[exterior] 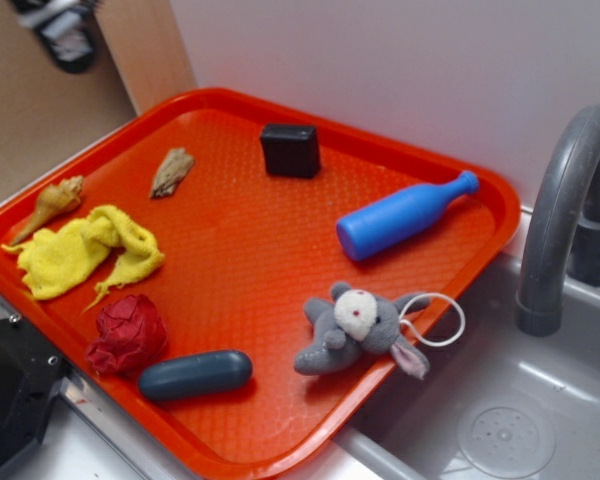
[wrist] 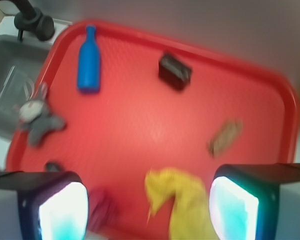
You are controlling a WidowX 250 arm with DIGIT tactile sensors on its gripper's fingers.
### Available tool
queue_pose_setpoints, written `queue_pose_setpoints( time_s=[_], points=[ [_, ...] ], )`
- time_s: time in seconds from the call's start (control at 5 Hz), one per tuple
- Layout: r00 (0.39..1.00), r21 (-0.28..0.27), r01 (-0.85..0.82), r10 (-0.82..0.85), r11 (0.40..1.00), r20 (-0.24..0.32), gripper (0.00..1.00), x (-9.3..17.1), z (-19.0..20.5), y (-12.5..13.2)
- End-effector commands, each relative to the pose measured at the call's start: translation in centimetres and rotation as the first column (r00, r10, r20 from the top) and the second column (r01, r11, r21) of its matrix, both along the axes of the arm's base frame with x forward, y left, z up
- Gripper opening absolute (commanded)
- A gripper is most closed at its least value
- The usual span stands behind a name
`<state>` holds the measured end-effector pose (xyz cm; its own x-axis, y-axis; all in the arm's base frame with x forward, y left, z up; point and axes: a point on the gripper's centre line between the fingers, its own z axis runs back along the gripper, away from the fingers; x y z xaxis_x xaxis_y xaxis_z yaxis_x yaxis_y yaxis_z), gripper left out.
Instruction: Grab the black box.
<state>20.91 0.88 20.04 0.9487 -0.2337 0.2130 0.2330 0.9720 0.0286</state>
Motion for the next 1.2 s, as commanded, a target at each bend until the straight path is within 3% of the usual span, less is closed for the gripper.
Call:
queue_pose_setpoints(
  time_s=[0.0, 0.2, 0.6, 0.8, 1.0],
  points=[
    [0.994, 0.086, 0.104, -0.105, 0.991, 0.013, 1.0, 5.6, -2.9, 0.4],
    [0.986, 0.129, 0.168, -0.166, 0.977, -0.023, 1.0, 7.4, -5.1, -0.3],
    [0.949, 0.057, 0.314, -0.313, 0.948, -0.028, 1.0, 12.5, -9.2, 0.9],
    [0.937, 0.066, 0.344, -0.339, 0.937, -0.079, 1.0, 14.7, -12.3, 1.2],
    [0.893, 0.072, 0.424, -0.403, 0.903, -0.202, 1.0, 14.6, -16.2, 1.4]
  ],
)
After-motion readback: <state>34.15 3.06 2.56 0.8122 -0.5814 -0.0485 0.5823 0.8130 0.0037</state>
